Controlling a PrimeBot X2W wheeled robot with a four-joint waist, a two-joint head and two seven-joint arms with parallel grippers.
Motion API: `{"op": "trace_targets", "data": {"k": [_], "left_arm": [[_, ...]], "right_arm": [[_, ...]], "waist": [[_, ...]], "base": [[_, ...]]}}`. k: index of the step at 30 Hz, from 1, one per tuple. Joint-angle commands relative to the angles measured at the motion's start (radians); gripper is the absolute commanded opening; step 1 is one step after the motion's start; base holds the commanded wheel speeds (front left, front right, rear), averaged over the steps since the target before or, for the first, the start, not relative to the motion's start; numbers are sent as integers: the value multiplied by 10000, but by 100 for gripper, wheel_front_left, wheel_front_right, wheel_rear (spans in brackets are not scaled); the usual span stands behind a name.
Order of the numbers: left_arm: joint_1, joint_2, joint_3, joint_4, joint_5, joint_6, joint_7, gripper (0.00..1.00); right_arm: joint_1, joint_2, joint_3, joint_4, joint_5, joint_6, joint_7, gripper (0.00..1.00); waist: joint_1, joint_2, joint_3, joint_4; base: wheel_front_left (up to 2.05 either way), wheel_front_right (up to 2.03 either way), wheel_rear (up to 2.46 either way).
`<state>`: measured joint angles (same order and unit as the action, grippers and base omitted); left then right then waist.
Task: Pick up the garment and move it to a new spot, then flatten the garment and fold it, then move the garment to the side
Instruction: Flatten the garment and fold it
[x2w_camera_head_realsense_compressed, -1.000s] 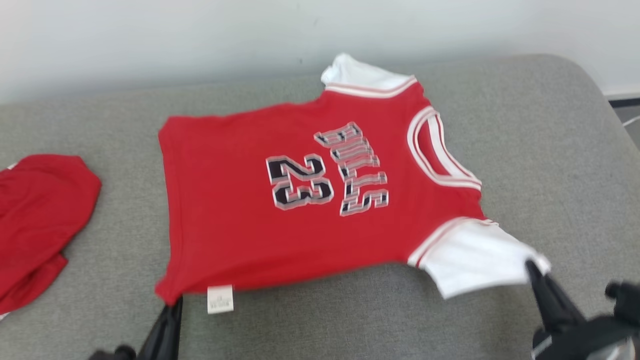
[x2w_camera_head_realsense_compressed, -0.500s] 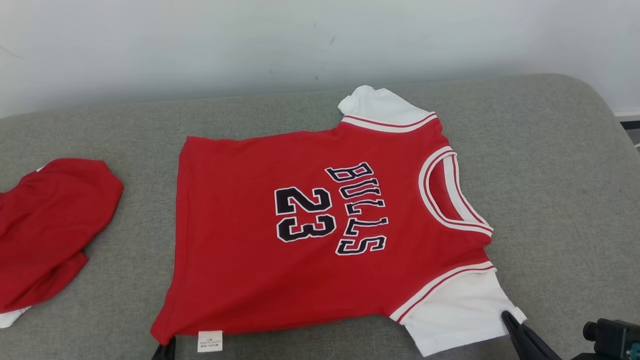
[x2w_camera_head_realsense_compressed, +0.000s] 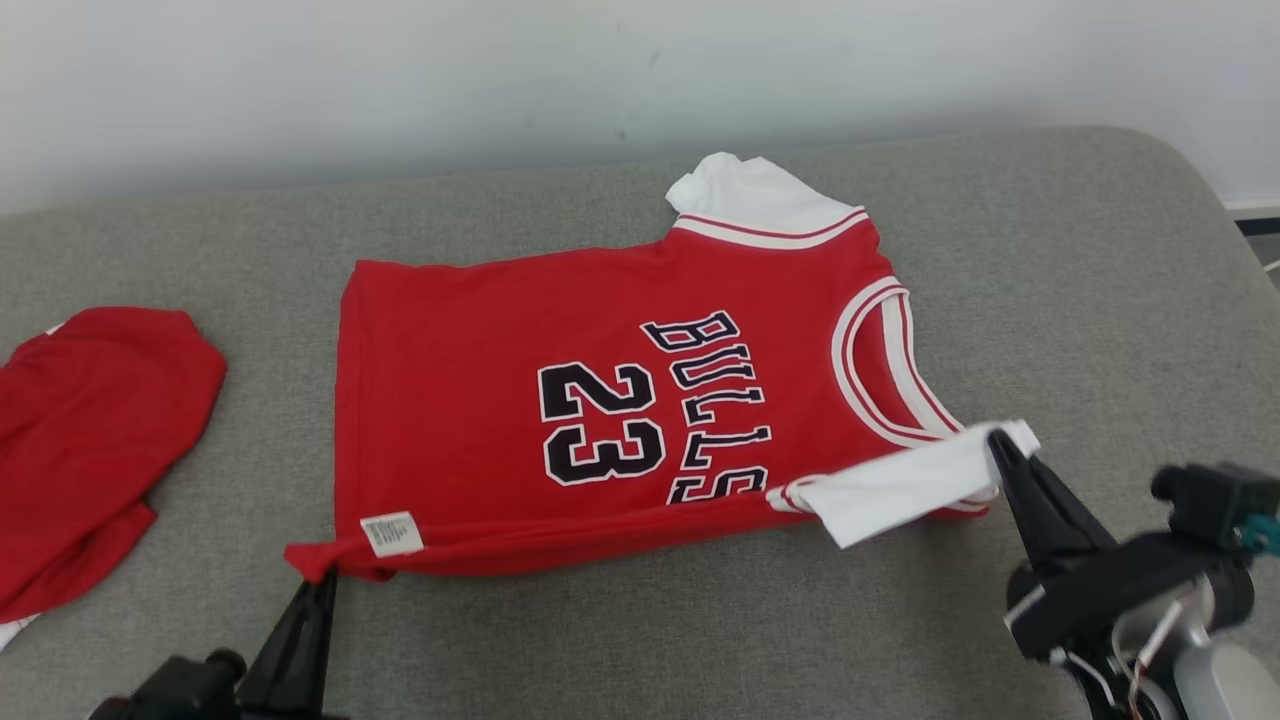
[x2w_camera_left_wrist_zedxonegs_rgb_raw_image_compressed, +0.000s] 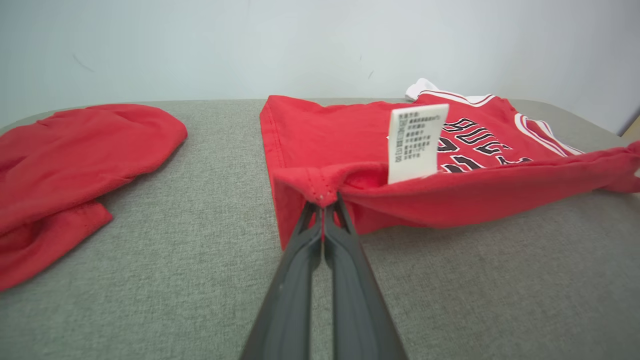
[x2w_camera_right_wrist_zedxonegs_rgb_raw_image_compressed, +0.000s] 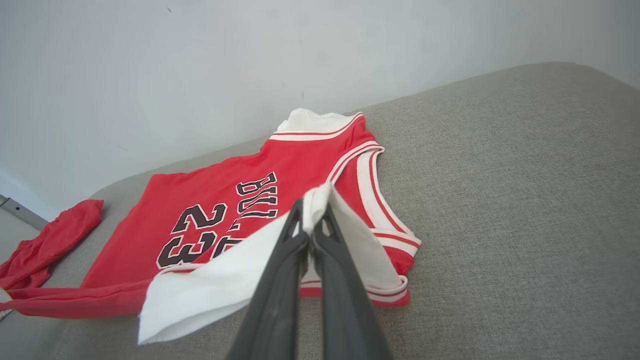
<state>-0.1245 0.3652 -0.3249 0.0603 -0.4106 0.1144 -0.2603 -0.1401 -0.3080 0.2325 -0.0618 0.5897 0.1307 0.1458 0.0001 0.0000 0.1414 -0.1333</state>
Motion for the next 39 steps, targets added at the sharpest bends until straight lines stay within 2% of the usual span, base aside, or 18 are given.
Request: {"op": "trace_targets", "data": {"k": [1, 11, 22, 23, 24, 25, 26, 27, 31, 39], "left_arm": [[-267, 36, -26, 174, -42, -107, 41, 0], [-2636, -109, -390, 2176, 50, -952, 259, 0], [-4295, -293, -643, 4286, 144, -1559, 133, 0], [-4402, -302, -636, 4425, 194, -1538, 89, 37], [-4402, -302, -636, 4425, 194, -1538, 89, 37], [-4491, -351, -615, 4541, 202, -1554, 76, 98], [-4539, -406, -588, 4594, 198, -1590, 26, 100], [-4541, -449, -566, 4661, 207, -1598, 14, 100], [-4197, -586, -426, 4442, 358, -1433, -63, 100], [-2640, -992, 246, 2599, 717, -1110, -60, 100]], "right_arm": [[-376, 4, 91, 313, -24, 0, -64, 0], [-3427, 85, 1024, 3831, -195, 0, -842, 0], [-5526, 282, 1943, 6890, 54, 0, -2032, 0], [-5638, 313, 2021, 7095, 91, 0, -2157, 0], [-5638, 313, 2021, 7095, 91, 0, -2157, 0], [-5728, 329, 2087, 7236, 95, 0, -2355, 20], [-5790, 354, 2162, 7380, 123, 0, -2538, 69], [-5804, 362, 2228, 7526, 185, 0, -2684, 100], [-5710, 289, 2400, 7828, 332, 0, -3442, 100], [-4734, -139, 2411, 7326, 42, 0, -4062, 100]], "waist": [[-1, 0, 144, -1], [-1, 0, 763, 100], [-1, 0, 1300, 106], [-1, 0, 1310, 111], [-1, 0, 1310, 111], [-1, 0, 1311, 119], [-1, 0, 1303, 129], [-1, 0, 1281, 142], [-1, 0, 1094, 201], [-1, 0, 646, 298]], "base": [[0, 0, 0], [0, 0, 0], [0, 0, 0], [0, 0, 0], [0, 0, 0], [0, 0, 0], [0, 0, 0], [0, 0, 0], [0, 0, 0], [0, 0, 0]]}}
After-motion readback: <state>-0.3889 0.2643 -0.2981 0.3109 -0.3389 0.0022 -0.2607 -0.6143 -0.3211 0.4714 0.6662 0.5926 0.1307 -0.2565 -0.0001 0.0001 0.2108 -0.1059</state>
